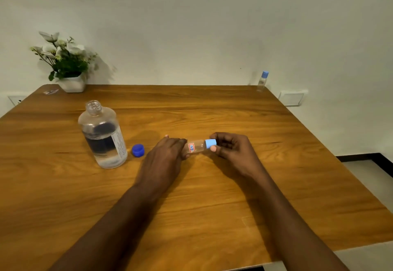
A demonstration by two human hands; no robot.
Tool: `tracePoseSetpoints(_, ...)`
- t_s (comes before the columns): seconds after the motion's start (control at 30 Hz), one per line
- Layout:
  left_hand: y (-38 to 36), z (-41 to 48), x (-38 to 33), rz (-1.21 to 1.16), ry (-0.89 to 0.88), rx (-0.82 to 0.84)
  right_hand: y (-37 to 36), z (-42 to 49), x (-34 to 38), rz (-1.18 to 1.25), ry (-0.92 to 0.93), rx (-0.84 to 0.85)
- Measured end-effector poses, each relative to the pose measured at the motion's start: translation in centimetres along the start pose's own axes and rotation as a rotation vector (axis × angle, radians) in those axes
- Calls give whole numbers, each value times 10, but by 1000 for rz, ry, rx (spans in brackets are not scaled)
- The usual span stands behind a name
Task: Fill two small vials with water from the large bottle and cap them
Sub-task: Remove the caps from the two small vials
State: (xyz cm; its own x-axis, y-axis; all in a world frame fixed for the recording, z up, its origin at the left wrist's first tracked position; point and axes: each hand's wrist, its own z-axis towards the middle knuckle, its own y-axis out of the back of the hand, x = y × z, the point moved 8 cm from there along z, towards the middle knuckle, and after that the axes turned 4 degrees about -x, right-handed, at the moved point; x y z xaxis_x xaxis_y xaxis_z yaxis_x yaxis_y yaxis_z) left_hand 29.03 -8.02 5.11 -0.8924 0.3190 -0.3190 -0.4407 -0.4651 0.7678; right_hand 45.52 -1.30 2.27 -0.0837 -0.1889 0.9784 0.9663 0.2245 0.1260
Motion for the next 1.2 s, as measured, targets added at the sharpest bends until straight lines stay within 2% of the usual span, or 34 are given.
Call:
tracePoseSetpoints(0.13, 5, 1, 0, -38, 21, -40, 3, 1, 6, -38, -27, -58)
tracePoseSetpoints(0.23, 6, 1, 0, -64, 38, -28, 10, 0, 6, -156, -46, -118)
tracePoseSetpoints(0.37, 6, -1, -2, -54, 38, -12, 7, -6, 7, -192, -50, -91)
tracePoseSetpoints(0.53, 6, 0, 0, -52, 54, -2, 6, -5, 9, -82, -49, 5)
tracePoseSetpoints(0.7, 6, -2, 0, -58, 60, -2, 10, -4, 7, -183, -94, -61)
tracePoseSetpoints(0.9, 5, -1, 0, -54, 60, 4, 4, -6, 10, -244, -73, -3)
tracePoseSetpoints(1.03, 5, -1, 1, -53, 56, 4, 2, -7, 12, -172, -67, 44)
tracePoseSetpoints(1.2, 6, -2, -2, -63, 41, 5, 9, -7, 12, -224, -95, -58)
